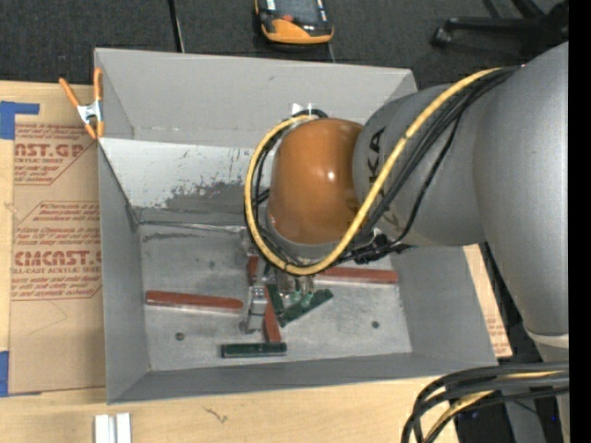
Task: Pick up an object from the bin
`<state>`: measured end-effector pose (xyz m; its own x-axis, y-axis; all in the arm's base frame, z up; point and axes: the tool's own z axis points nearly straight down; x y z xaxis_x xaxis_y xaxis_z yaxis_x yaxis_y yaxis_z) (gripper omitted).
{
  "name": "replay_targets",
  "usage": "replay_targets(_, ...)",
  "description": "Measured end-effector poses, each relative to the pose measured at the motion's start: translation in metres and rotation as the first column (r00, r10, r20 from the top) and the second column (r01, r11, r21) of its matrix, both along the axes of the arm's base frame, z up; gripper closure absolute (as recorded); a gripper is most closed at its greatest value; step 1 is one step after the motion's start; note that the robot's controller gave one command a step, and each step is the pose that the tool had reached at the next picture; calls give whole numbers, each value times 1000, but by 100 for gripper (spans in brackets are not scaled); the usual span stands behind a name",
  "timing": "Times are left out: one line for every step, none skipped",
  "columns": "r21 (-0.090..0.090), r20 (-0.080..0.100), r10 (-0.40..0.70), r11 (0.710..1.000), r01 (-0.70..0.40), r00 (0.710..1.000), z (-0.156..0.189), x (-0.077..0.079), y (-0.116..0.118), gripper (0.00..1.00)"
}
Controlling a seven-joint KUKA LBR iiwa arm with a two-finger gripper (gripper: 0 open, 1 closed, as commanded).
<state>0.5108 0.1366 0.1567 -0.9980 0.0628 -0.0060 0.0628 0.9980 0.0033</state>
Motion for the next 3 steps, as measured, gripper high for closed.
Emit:
replay_targets(-4, -11, 105, 994, -105, 994, -2, 0, 37, 0)
replay_targets(0, -5, -9, 1000, 9, 1000, -18, 31, 83, 0)
replay_targets(-5, -10, 29, 1000, -29, 1000, -91, 24, 90, 0)
